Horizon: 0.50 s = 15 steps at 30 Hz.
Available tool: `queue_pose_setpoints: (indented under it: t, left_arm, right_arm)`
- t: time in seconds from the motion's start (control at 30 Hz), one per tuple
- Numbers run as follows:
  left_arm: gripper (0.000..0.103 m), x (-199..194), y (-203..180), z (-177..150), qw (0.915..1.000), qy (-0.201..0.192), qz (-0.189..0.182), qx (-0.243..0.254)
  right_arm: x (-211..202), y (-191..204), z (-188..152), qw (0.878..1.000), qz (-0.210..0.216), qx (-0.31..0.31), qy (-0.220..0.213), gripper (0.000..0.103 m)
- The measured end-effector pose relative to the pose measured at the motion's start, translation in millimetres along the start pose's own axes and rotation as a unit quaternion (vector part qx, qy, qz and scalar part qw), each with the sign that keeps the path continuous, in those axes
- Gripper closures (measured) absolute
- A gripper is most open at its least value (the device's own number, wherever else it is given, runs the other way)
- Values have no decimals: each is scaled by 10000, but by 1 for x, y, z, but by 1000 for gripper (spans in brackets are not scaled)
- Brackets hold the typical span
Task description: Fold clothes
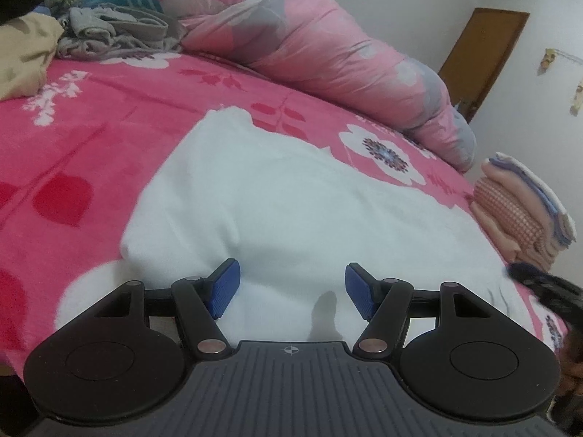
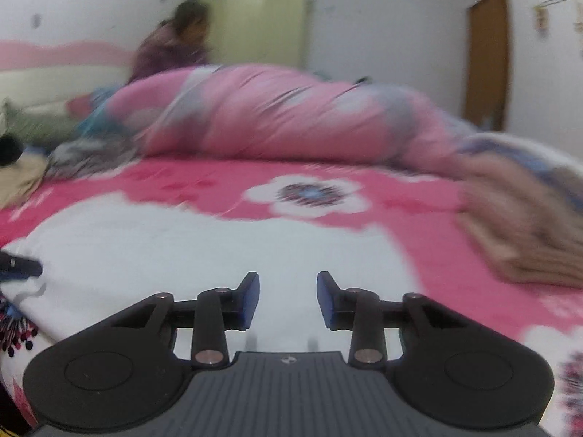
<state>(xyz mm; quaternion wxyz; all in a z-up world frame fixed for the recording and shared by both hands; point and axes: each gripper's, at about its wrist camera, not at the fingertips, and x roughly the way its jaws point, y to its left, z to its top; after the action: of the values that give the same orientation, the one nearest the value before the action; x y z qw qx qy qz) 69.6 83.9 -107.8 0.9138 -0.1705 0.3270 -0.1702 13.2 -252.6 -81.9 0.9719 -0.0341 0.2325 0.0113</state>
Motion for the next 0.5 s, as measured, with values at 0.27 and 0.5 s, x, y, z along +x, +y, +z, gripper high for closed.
queue_pose_setpoints:
  t: [0.27,0.5]
  left_arm:
    - [40,-10,-6,16,9989,-195,373,203]
    - [39,17,-41,45,9970,-181,248,711]
  right_arm:
    - [-1,-85,-35,9889,-1020,1033,334,71]
    - [-6,-100,-7,9855,-661,1550,-191,69]
